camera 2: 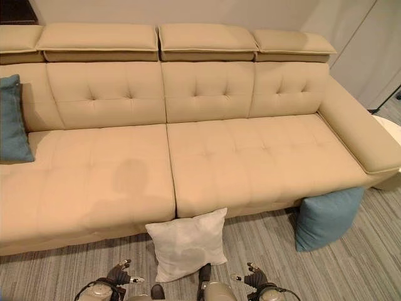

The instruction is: Pick up all the scattered cushions and arrange them neatly on the sofa.

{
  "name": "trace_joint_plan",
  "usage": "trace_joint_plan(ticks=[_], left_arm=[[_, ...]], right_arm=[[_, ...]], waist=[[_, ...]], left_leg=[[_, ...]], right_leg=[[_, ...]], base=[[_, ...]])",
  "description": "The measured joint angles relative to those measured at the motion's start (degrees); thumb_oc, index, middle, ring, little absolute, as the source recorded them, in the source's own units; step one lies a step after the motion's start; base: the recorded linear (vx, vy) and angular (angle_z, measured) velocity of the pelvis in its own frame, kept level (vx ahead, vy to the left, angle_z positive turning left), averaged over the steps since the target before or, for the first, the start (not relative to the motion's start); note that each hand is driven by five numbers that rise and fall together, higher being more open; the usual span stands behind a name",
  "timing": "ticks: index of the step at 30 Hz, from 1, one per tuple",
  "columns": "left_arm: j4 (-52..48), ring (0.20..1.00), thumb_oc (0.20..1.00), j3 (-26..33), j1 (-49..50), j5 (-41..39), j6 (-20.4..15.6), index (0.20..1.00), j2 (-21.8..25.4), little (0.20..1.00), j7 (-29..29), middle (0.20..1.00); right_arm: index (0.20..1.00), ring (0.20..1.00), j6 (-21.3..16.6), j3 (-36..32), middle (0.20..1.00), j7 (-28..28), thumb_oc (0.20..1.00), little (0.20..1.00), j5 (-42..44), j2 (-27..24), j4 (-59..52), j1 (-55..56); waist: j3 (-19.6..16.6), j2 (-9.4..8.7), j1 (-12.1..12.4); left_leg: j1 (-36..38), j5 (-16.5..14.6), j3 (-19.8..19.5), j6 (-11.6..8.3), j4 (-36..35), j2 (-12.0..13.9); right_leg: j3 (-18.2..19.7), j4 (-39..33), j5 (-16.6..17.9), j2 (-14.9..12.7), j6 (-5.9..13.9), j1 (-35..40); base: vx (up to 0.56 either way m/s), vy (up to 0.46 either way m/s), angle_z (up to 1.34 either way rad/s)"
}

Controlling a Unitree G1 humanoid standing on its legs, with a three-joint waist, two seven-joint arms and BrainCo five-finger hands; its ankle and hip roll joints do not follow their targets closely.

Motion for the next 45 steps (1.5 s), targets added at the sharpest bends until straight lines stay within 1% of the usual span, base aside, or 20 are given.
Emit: trace_joint_plan(ticks=[2,3,5,7,8,9,11,16,18,20,23,25,26,27,28,32,36,39,40,45], left_arm=[[-0.08,1.000,1.000,0.02,-0.14,0.00,-0.27,1.000,0.19,1.000,0.23,1.000],[-0.02,1.000,1.000,0.02,-0.04,0.00,-0.27,1.000,0.37,1.000,0.23,1.000],[0.03,1.000,1.000,-0.03,1.28,0.00,-0.23,1.000,0.45,1.000,0.23,1.000],[0.07,1.000,1.000,-0.04,1.83,0.01,-0.18,1.000,0.47,1.000,0.22,1.000],[0.09,1.000,1.000,-0.04,2.27,0.01,-0.18,1.000,0.60,1.000,0.24,1.000],[0.07,1.000,1.000,-0.04,2.35,0.02,-0.19,1.000,0.32,1.000,0.20,1.000],[-0.09,1.000,1.000,0.64,3.32,-0.01,-0.29,1.000,-0.22,1.000,0.25,1.000],[-1.90,1.000,1.000,0.27,3.35,-0.45,-0.30,1.000,-0.76,1.000,0.24,1.000],[-3.52,1.000,1.000,-0.06,3.14,-1.00,-0.36,1.000,-0.74,1.000,0.35,1.000],[-5.65,1.000,1.000,-0.06,2.22,-2.73,-0.74,1.000,-0.72,1.000,0.48,1.000],[-9.40,1.000,1.000,-0.12,-3.56,-6.33,-1.73,1.000,-0.39,1.000,2.84,1.000],[-9.85,1.000,1.000,-0.09,-9.85,-7.72,-2.64,1.000,0.32,1.000,4.63,1.000],[-11.70,1.000,1.000,-1.12,-13.10,-9.38,-2.81,1.000,1.32,1.000,6.37,1.000],[-13.60,1.000,1.000,-1.63,-17.83,-10.20,-3.97,1.000,3.16,1.000,7.37,1.000],[-13.70,1.000,1.000,-1.12,-19.87,-10.95,-3.99,1.000,3.45,1.000,7.98,1.000],[-18.22,1.000,1.000,0.06,-24.68,-14.87,-6.04,1.000,4.37,1.000,12.27,1.000],[-19.54,1.000,1.000,0.11,-29.35,-17.00,-6.80,1.000,4.74,1.000,15.39,1.000],[-17.87,1.000,1.000,-0.09,-33.89,-17.08,-6.78,1.000,4.74,1.000,16.57,1.000],[-17.79,1.000,1.000,-0.09,-35.83,-17.71,-6.79,1.000,4.89,1.000,16.91,1.000],[-17.71,1.000,1.000,-2.05,-42.51,-18.66,-6.73,1.000,6.97,1.000,18.41,1.000]], right_arm=[[1.000,1.000,0.12,0.06,1.000,0.12,1.000,1.000,0.00,0.04,0.19,0.37],[1.000,1.000,0.13,0.04,1.000,0.12,1.000,1.000,0.00,0.04,0.12,0.37],[1.000,1.000,-0.01,-0.01,1.000,0.05,1.000,1.000,0.00,-0.02,-0.02,0.31],[1.000,1.000,-0.01,0.00,1.000,0.07,1.000,1.000,0.00,0.07,-0.15,0.21],[1.000,1.000,-0.02,0.02,1.000,0.09,1.000,1.000,-0.01,0.09,-0.66,1.12],[1.000,1.000,0.01,-0.01,1.000,0.04,1.000,1.000,-0.01,-0.16,-0.42,0.90],[1.000,1.000,-0.03,0.04,1.000,0.11,1.000,1.000,-0.03,-0.51,-2.74,2.10],[1.000,1.000,-0.09,-0.30,1.000,0.03,1.000,1.000,0.01,-0.84,-3.23,2.88],[1.000,1.000,-0.10,-0.33,1.000,-0.08,1.000,1.000,0.05,-0.97,-3.29,3.14],[1.000,1.000,-0.15,-0.44,1.000,-0.59,1.000,1.000,0.13,-1.38,-3.50,2.52],[1.000,1.000,-0.97,-0.50,1.000,-2.14,1.000,1.000,1.31,-3.28,-4.34,-1.80],[1.000,1.000,-1.24,-0.45,1.000,-3.08,1.000,1.000,2.45,-4.68,-4.74,-7.54],[1.000,1.000,-1.35,0.04,1.000,-4.19,1.000,1.000,3.21,-5.61,-7.09,-10.12],[1.000,1.000,-1.69,-0.44,1.000,-4.86,1.000,1.000,3.57,-6.68,-9.35,-14.33],[1.000,1.000,-1.56,-0.43,1.000,-5.26,1.000,1.000,4.02,-6.85,-10.51,-16.80],[1.000,1.000,-3.23,0.14,1.000,-9.16,1.000,1.000,5.18,-8.44,-16.65,-24.43],[1.000,1.000,-3.82,1.28,1.000,-11.83,1.000,1.000,5.60,-10.35,-17.58,-31.80],[1.000,1.000,-3.78,1.35,1.000,-13.24,1.000,1.000,5.61,-11.46,-16.71,-37.91],[1.000,1.000,-3.85,1.37,1.000,-13.85,1.000,1.000,5.67,-12.13,-16.35,-39.64],[1.000,1.000,-3.92,1.97,1.000,-15.54,1.000,1.000,5.82,-15.13,-14.63,-45.26]], waist=[[0.26,0.79,0.30],[0.02,0.43,0.30],[-0.61,0.25,0.64],[-0.67,0.22,0.63],[-1.41,-0.82,0.66],[-1.39,0.07,0.66],[-2.97,1.81,0.58],[-3.48,2.13,0.54],[-3.09,2.28,0.60],[-2.24,2.39,0.65],[3.39,2.88,1.38],[8.25,3.02,1.47],[10.32,2.87,1.29],[14.42,2.22,1.12],[15.80,2.20,1.12],[17.18,2.06,0.28],[18.05,1.96,0.30],[20.01,1.99,0.27],[20.02,2.00,0.25],[20.00,2.08,0.14]], left_leg=[[0.26,0.12,-0.24,0.42,-0.37,0.87],[0.38,0.18,-0.26,0.40,-0.41,0.90],[0.16,0.54,-0.53,0.45,-0.68,0.99],[0.18,0.91,-1.00,-0.01,-0.94,0.90],[0.66,1.68,-2.09,-1.20,-1.19,-0.08],[0.73,1.91,-2.18,-1.61,-1.19,0.39],[2.20,2.07,-2.00,-3.15,-1.99,2.16],[0.89,2.98,-3.85,-4.85,-2.11,3.53],[-0.56,3.31,-4.59,-5.05,-1.60,3.76],[-2.54,3.50,-4.87,-5.02,-0.84,3.73],[-11.19,3.59,-6.27,-4.83,4.95,3.85],[-18.32,3.15,-7.44,-4.51,9.14,3.42],[-24.08,2.59,-7.86,-4.22,13.66,3.50],[-29.76,1.49,-7.97,-4.06,18.01,3.17],[-31.62,1.71,-7.98,-4.09,19.18,3.42],[-45.35,0.22,-9.00,-3.28,27.03,3.78],[-56.05,-0.12,-9.38,-3.21,32.64,4.79],[-60.69,-0.33,-9.57,-3.23,35.21,5.22],[-63.80,-0.75,-9.73,-3.37,37.05,5.51],[-71.03,-0.92,-10.38,-3.47,40.09,5.59]], right_leg=[[1.71,7.63,-4.87,-0.10,-1.21,-0.88],[2.96,9.67,-6.29,-0.56,-1.18,-0.81],[2.61,9.53,-8.38,-2.25,-1.94,0.39],[2.68,7.50,-8.26,-3.15,-1.95,1.69],[2.76,2.07,-8.53,-3.23,-3.00,5.18],[2.69,1.38,-8.25,-2.78,-3.71,5.76],[2.10,-6.95,-5.90,-0.66,-4.70,10.47],[0.91,-7.08,-6.22,0.81,-5.32,10.43],[0.13,-7.02,-5.61,1.07,-6.25,9.19],[-0.15,-6.86,-5.50,1.01,-6.24,7.95],[-0.57,-0.32,-5.58,0.33,-5.94,-0.80],[-0.52,5.33,-6.68,-0.77,-6.51,-8.38],[-0.27,10.65,-7.54,-1.62,-6.20,-14.60],[0.09,15.54,-9.13,-2.83,-7.05,-20.62],[0.44,17.20,-9.02,-3.10,-6.68,-22.66],[1.26,24.68,-10.36,-4.24,-7.75,-36.02],[1.46,29.97,-10.91,-4.11,-8.64,-46.70],[1.62,32.82,-11.25,-4.08,-9.35,-51.56],[1.69,34.79,-11.78,-4.03,-10.11,-54.81],[1.76,38.70,-12.53,-4.16,-11.07,-62.31]], base=[[0.02,-0.009,0.09],[0.03,-0.044,0.07],[0.04,-0.060,0.03],[0.03,-0.032,0.12],[0.06,-0.063,0.16],[0.07,-0.104,0.17],[0.03,-0.166,-0.06],[-0.02,-0.085,0.13],[-0.15,-0.053,0.17],[-0.34,-0.058,0.11],[-0.38,-0.038,0.10],[-0.25,-0.019,0.09],[-0.28,-0.028,0.18],[-0.17,-0.020,0.11],[-0.12,-0.033,0.07],[-0.09,-0.038,0.04],[-0.04,-0.025,0.00],[0.00,-0.034,0.00],[0.02,-0.031,0.01],[0.02,-0.010,0.03]])
